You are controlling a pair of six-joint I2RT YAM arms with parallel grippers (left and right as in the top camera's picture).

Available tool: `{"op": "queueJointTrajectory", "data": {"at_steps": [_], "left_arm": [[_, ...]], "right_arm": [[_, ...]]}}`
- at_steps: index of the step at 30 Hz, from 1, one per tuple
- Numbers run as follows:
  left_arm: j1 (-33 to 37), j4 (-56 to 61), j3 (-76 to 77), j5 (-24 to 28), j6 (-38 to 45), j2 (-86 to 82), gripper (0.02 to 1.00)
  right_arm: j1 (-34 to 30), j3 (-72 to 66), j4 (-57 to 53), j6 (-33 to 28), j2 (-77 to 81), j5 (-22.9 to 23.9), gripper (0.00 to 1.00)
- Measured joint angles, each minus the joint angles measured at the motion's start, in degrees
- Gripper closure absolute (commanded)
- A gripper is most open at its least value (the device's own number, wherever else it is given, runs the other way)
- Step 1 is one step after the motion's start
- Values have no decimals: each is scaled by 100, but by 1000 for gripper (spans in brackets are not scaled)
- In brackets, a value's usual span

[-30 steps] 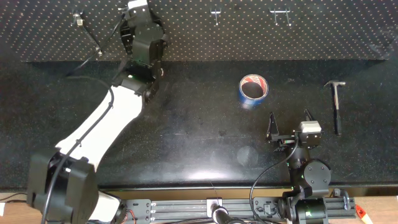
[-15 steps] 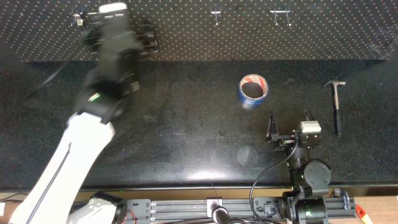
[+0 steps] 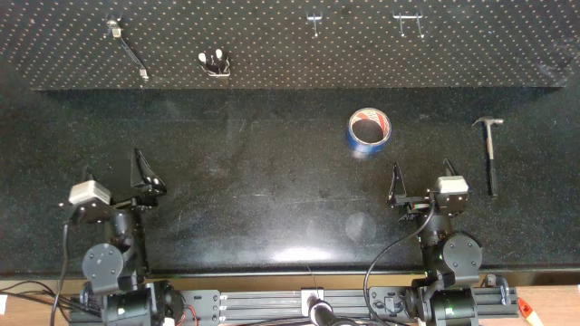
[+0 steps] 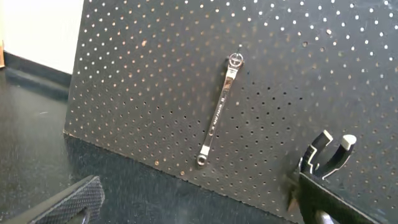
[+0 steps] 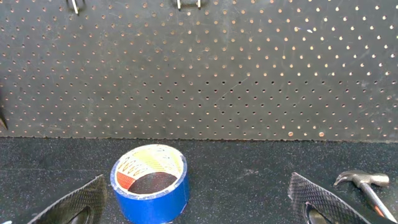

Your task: Place Tools Onto Pegboard

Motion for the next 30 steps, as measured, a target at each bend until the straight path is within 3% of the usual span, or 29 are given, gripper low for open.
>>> {"op": "queueJointTrajectory", "data": {"at_steps": [3, 8, 12, 15, 20, 30], "left_arm": [[-101, 162, -157, -31, -2, -96, 25], [-1019, -511, -251, -791, 7, -540, 23], [-1217, -925, -260, -977, 136, -778, 23], [-1268, -1158, -258, -529, 957, -793, 20], [-673, -1340, -258, 339, 1429, -793, 23], [-909, -1346, -258, 424, 1506, -793, 23]], "right_arm": [[0, 0, 0, 0, 0, 0, 53], [0, 2, 0, 0, 0, 0, 53], [0, 0, 0, 0, 0, 0, 53], [0, 0, 0, 0, 0, 0, 53], [0, 0, 0, 0, 0, 0, 53], [0, 0, 0, 0, 0, 0, 53]]}}
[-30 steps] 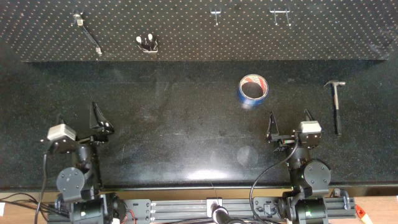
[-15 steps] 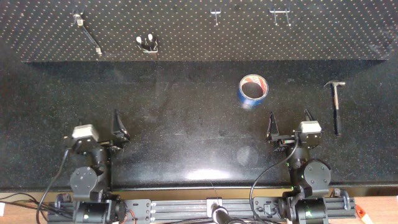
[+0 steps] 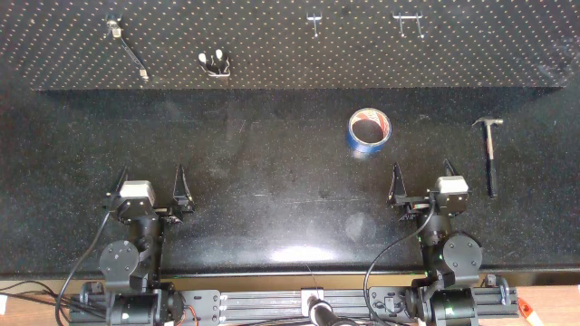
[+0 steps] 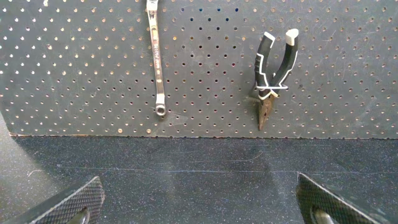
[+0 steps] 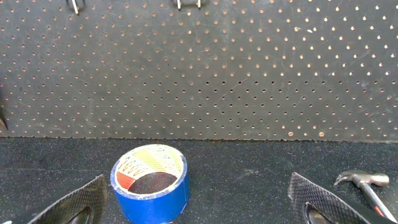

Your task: Place Tools Onto Pegboard

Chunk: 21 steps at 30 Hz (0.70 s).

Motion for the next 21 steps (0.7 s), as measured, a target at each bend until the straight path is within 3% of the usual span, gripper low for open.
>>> {"op": "queueJointTrajectory", "data": {"at_steps": [21], "left_arm": [[-225, 0, 0, 0, 2, 0, 23]], "right_arm": [[0, 0, 22, 2, 0, -2, 53]]}}
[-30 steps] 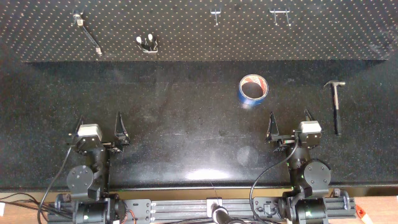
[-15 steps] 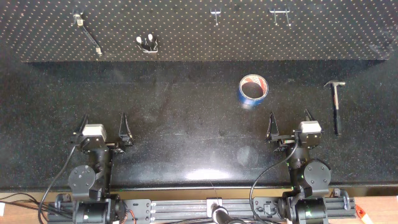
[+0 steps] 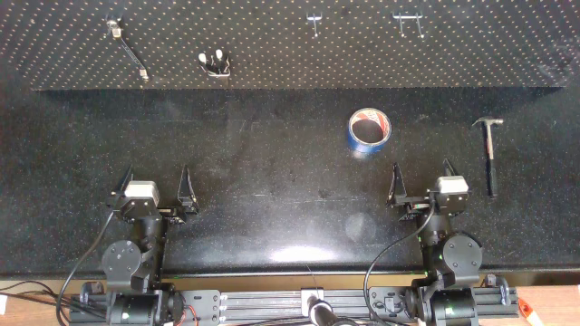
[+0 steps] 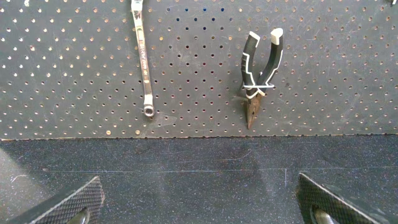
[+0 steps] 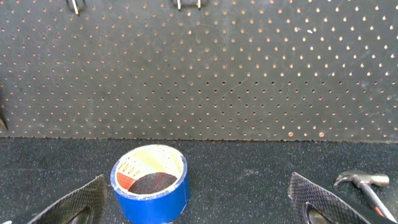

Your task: Place Tools Onto Pegboard

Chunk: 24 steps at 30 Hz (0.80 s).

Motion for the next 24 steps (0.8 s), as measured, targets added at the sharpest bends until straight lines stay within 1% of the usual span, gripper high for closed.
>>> {"op": "queueJointTrajectory", "data": {"at_steps": [2, 4, 6, 7, 9, 10, 11, 13, 15, 18, 22, 23, 24], "left_arm": [[0, 0, 0, 0, 0, 0, 20], [0, -2, 0, 2, 0, -9, 23], [0, 0, 0, 2, 0, -17, 25], [0, -2, 0, 2, 0, -15, 23], [0, 0, 0, 2, 0, -15, 23], [0, 0, 0, 2, 0, -15, 23], [0, -2, 0, 2, 0, -20, 23], [0, -2, 0, 2, 0, -17, 23], [0, 0, 0, 9, -2, -15, 23], [0, 0, 0, 24, 0, -20, 23], [0, -2, 0, 42, 0, -26, 25], [0, 0, 0, 42, 0, -22, 25], [0, -2, 0, 42, 0, -22, 23]], "right_arm": [[0, 103, 94, 50, 345, 0, 51], [0, 614, 70, 153, 1115, -35, 53], [9, 1473, -240, 197, 1906, -328, 53], [35, 2026, -450, 214, 2365, -553, 53], [125, 3082, -1088, 225, 3180, -1051, 53], [192, 3552, -1687, 264, 3539, -1209, 53], [297, 4004, -2245, 306, 3895, -1305, 53], [553, 4750, -2894, 348, 4592, -1412, 53], [949, 5292, -3377, 367, 5224, -1366, 53], [1467, 5814, -3923, 647, 6319, -1040, 53], [1569, 6002, -4111, 1095, 7495, -811, 53], [1569, 6006, -4113, 1303, 7834, -680, 53], [1569, 6008, -4109, 1366, 7967, -588, 53]]}}
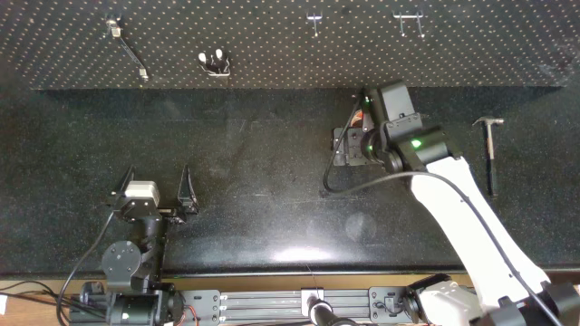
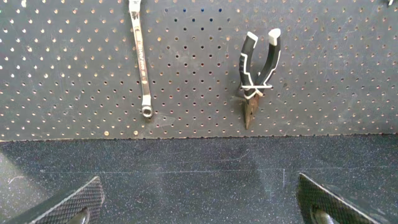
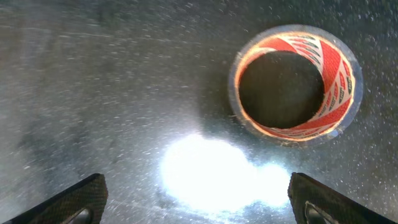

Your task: Place Tools Onto Pegboard

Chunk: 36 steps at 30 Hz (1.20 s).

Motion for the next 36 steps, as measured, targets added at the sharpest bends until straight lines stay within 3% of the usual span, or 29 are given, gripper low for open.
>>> {"op": "queueJointTrajectory", "data": {"at_steps": [7, 17, 27, 28, 30, 33, 36], "left_arm": [[0, 2, 0, 2, 0, -4, 23], [0, 2, 0, 0, 0, -4, 23], [0, 2, 0, 2, 0, -4, 25], [0, 2, 0, 2, 0, -4, 25], [0, 2, 0, 2, 0, -4, 23], [0, 2, 0, 2, 0, -4, 20], [0, 2, 0, 2, 0, -4, 23]], "right_arm": [[0, 474, 153, 437, 1036, 599, 53], [0, 804, -175, 389, 1808, 723, 53], [0, 807, -170, -111, 1932, 743, 71], [0, 807, -170, -129, 1985, 743, 128], [0, 807, -170, -181, 2048, 743, 417], [0, 807, -166, -197, 2048, 743, 680], [0, 809, -164, -221, 2048, 745, 814]]}}
